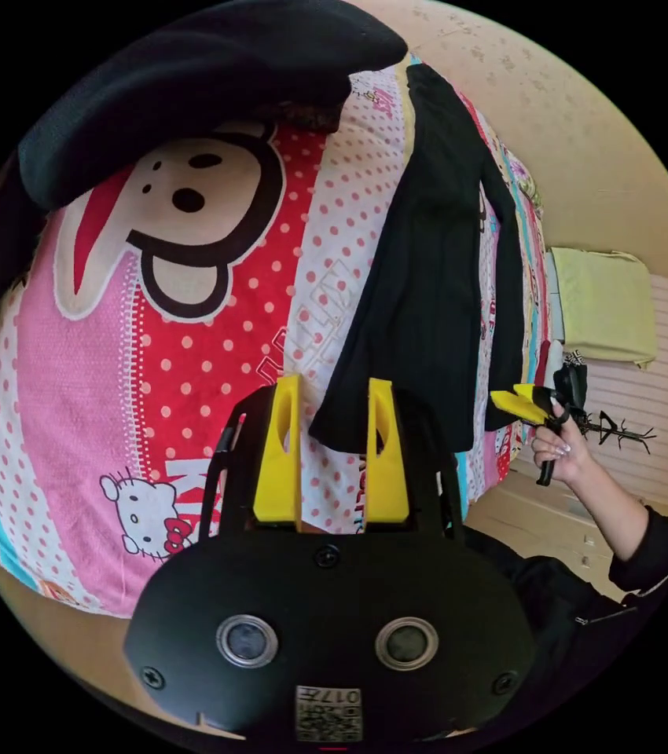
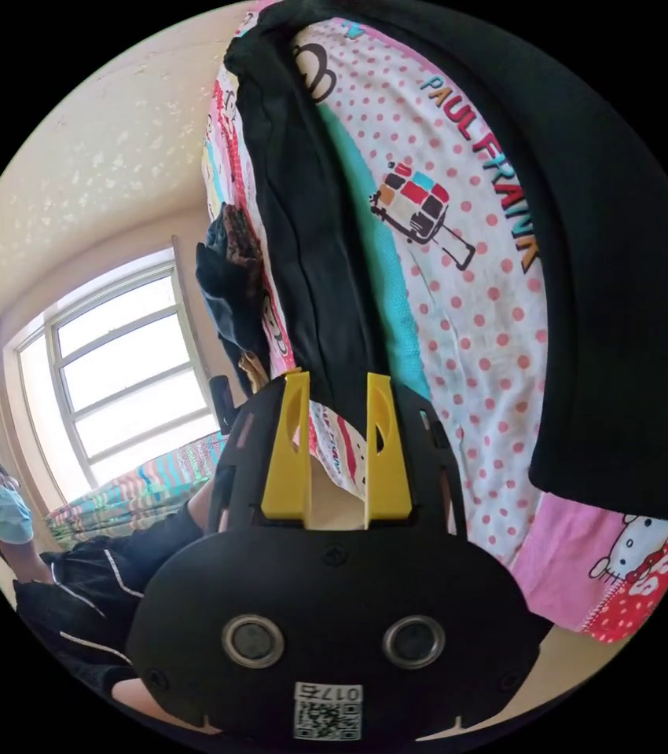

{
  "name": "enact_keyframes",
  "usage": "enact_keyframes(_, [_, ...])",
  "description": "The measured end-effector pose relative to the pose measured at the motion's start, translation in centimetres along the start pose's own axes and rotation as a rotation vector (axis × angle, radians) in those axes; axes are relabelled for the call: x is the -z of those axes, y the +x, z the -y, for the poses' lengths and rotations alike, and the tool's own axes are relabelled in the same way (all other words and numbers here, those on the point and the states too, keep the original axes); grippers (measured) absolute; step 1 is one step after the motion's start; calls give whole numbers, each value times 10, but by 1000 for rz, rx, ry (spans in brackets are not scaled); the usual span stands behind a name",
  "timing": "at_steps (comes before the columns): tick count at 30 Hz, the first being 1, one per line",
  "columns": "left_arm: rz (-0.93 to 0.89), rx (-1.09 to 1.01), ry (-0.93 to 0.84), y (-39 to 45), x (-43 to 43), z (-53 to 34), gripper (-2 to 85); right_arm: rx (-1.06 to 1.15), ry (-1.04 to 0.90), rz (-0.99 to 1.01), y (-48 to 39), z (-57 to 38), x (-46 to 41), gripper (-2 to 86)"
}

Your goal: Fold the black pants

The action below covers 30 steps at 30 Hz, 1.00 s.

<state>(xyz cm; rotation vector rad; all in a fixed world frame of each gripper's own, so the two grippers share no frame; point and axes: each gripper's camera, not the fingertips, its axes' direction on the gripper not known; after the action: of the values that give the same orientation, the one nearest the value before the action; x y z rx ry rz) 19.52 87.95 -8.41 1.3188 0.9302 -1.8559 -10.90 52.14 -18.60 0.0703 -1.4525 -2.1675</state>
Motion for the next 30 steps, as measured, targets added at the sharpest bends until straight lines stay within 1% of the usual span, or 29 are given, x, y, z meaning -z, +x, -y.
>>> enact_keyframes(2, [7,28,34,-7,7,3,120,-2,-4,-54,4,-8,-13,100])
enact_keyframes(4, [-3,61,67,-13,16,6,109,51,-6,-129,-1,-20,-28,81])
enact_keyframes(5, [-24,90,80,-18,20,6,82,50,3,-142,-2,-23,-29,75])
enact_keyframes(6, [-54,114,57,-23,21,7,64,5,35,-152,-3,-29,-28,63])
enact_keyframes(7, [-79,119,41,-26,20,8,60,-54,67,-121,-3,-36,-24,52])
enact_keyframes(9, [-186,140,4,-40,26,11,50,-86,92,-48,-9,-47,-17,41])
enact_keyframes(11, [-214,95,60,-43,51,13,46,-82,85,-16,-23,-57,-8,34])
enact_keyframes(12, [-206,44,98,-40,71,12,45,-44,67,-38,-39,-62,1,31])
enact_keyframes(14, [-170,-18,111,-36,102,10,44,69,14,-115,-72,-71,13,28])
enact_keyframes(16, [-134,-51,135,-34,135,2,43,188,-71,-233,-114,-93,25,28])
enact_keyframes(18, [-142,-66,202,-39,173,-14,43,201,-100,-213,-130,-114,31,29])
enact_keyframes(20, [-111,-67,233,-46,187,-25,45,172,-106,-166,-133,-132,33,34])
enact_keyframes(22, [-54,-33,227,-58,181,-30,49,147,-123,-118,-123,-144,27,45])
enact_keyframes(23, [-52,30,206,-71,169,-30,51,129,-135,-117,-117,-145,25,48])
enact_keyframes(24, [-84,110,155,-87,155,-29,51,86,-179,-123,-106,-146,21,62])
enact_keyframes(26, [-159,182,65,-106,141,-26,51,80,-262,-110,-95,-145,22,75])
enact_keyframes(28, [-221,207,80,-115,146,-27,55,126,-299,-142,-94,-149,45,84])
enact_keyframes(29, [-258,196,119,-115,155,-27,64,140,-298,-155,-95,-150,55,85])
enact_keyframes(30, [-330,117,141,-108,164,-22,76,164,-281,-176,-97,-152,79,87])
